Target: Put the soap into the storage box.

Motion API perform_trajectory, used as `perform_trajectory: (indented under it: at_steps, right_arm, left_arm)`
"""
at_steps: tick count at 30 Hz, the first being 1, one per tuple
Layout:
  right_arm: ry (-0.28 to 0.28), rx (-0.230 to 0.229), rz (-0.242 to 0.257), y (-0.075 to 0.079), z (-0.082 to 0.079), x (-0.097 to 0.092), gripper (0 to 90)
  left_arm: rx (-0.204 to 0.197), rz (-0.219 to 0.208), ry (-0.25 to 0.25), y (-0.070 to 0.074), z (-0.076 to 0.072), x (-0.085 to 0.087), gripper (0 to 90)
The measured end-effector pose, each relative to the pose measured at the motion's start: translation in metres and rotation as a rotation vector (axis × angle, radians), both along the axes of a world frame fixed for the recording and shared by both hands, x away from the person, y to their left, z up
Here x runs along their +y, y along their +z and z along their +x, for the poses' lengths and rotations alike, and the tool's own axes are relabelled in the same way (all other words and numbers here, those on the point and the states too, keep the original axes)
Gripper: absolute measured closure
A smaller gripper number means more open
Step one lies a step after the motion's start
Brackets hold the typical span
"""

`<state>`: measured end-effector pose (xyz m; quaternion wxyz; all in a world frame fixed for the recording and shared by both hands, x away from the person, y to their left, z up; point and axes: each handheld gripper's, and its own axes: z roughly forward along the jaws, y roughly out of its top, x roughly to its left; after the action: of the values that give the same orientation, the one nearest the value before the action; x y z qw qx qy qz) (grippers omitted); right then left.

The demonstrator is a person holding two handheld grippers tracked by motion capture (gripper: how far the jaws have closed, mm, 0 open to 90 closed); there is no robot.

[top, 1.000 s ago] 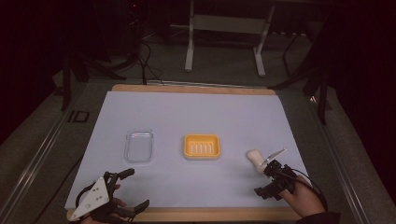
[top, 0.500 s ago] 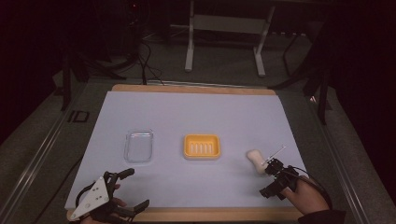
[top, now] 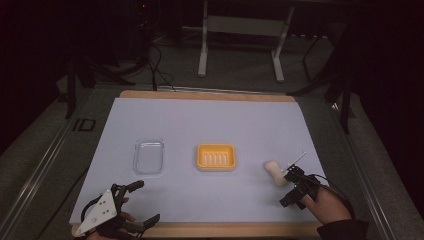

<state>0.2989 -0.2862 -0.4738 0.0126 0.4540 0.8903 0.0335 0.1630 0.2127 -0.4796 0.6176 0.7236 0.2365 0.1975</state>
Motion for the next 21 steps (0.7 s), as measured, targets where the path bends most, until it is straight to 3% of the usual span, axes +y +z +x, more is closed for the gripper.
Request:
perform_trajectory:
  at_steps: [8, 14, 21]
  right_arm:
    - [-0.016, -0.025, 0.006, 0.000, 0.010, -0.002, 13.9]
    - [-0.008, -0.041, 0.046, 0.003, 0.016, -0.002, 13.9]
    - [0.003, -0.072, 0.047, 0.003, 0.022, 0.001, 13.9]
  left_arm:
    - [0.000, 0.000, 0.000, 0.000, 0.000, 0.000, 0.1]
    - [0.001, -0.001, -0.002, 0.000, 0.000, 0.000, 0.1]
    - [0.000, -0.003, -0.003, 0.000, 0.000, 0.000, 0.1]
